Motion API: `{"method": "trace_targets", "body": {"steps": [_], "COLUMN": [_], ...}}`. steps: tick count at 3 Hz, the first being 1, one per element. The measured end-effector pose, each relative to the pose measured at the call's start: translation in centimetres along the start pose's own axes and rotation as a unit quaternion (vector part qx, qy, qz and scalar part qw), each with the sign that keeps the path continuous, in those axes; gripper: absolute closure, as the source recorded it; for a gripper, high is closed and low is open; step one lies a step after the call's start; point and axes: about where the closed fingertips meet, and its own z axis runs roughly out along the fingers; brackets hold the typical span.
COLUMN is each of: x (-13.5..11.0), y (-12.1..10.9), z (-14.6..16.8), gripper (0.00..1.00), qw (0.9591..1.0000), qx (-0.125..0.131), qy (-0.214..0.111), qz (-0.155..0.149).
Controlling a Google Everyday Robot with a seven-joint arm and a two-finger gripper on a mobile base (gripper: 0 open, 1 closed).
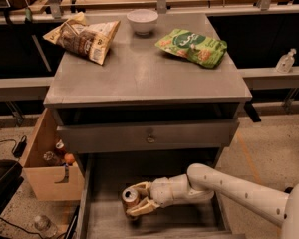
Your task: Place orange can into middle drawer
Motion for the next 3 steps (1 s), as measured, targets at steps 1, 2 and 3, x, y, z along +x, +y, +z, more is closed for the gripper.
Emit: {"method": "trace_targets", "body": {"steps": [1,2,3], "x": [-0.03,-0.06,-0.07], "y": [0.07,0.12,0.13], "z": [0.17,0.31,0.31], "gripper": [0.05,0.0,0.0], "qw": [1.0,1.0,1.0], "qx": [-0.002,-0.003,-0.003], "qy": [-0.001,-0.001,-0.001], "qz": [0.0,0.0,0.0]}}
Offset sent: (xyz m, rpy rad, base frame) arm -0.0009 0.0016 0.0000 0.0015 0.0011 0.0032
